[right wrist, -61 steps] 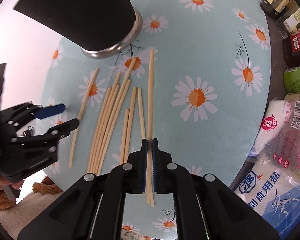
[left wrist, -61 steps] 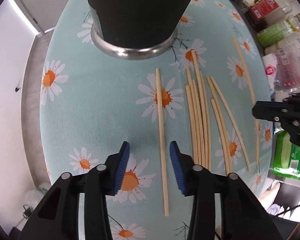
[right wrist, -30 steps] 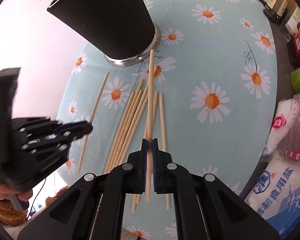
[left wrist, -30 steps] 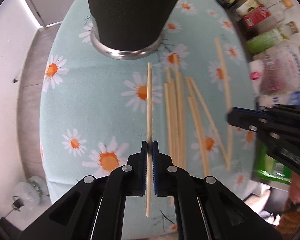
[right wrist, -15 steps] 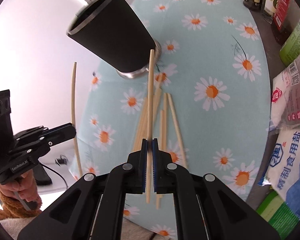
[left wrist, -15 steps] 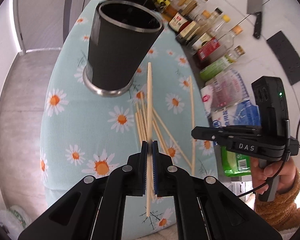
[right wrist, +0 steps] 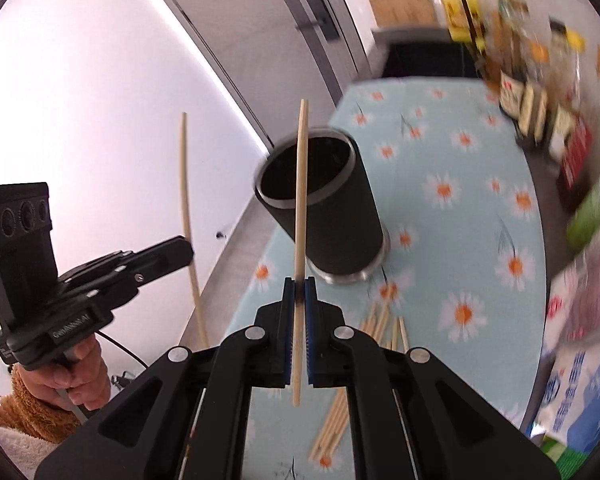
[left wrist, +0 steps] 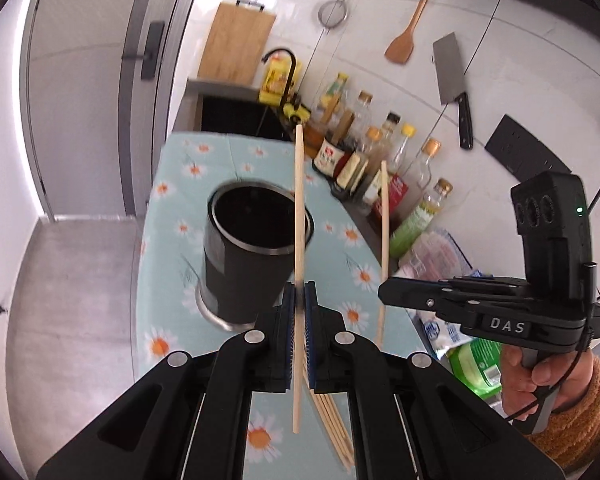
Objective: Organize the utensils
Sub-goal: 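Carry the chopstick with the left tool over the black holder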
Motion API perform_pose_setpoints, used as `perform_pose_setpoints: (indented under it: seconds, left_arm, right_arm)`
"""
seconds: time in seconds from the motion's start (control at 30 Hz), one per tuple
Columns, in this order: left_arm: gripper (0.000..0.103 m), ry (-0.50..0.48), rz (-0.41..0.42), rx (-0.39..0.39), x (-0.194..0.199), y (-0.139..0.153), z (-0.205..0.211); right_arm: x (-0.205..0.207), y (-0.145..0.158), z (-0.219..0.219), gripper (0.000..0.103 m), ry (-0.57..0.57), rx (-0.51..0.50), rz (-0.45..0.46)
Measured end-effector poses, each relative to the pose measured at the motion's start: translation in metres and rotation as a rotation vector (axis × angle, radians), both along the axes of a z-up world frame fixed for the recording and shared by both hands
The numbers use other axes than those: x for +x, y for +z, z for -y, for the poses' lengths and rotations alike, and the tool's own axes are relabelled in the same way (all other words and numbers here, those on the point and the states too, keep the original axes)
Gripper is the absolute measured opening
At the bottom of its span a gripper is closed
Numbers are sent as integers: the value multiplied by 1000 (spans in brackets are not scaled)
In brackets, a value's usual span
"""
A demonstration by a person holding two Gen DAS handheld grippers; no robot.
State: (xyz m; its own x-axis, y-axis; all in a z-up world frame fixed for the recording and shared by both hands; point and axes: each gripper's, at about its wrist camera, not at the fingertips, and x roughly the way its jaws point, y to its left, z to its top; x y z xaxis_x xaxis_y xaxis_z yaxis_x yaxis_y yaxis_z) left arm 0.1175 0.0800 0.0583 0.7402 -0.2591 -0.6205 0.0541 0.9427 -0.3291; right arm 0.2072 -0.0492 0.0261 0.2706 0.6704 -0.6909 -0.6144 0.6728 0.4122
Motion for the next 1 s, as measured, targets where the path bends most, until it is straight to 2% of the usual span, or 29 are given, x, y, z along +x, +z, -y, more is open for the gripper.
perform_pose_setpoints:
  seconds: [0.23,0.4,0.5,0.63,0.8,1.0]
  left_arm:
    - [4,17,191,18,13,29,-19]
    - [4,19,253,-1,35,34,-28]
    - [4,38,281,-38,48,31,-34]
    - [4,54,342,-50,60,27,-37]
    - [4,80,373,-61,72,16,-41]
    - [4,80,447,-47,73,6,-39]
  right_arm:
    - [22,35,-26,6,-12,92,112]
    - [40,48,-38,6,-10,156,183]
    - [48,49,-40,6,-24,182,260]
    - [65,45,-42,6,-43,223,277]
    - [81,39,-40,6,-71,269,297]
    - [88,29,-43,6,-65,265,309]
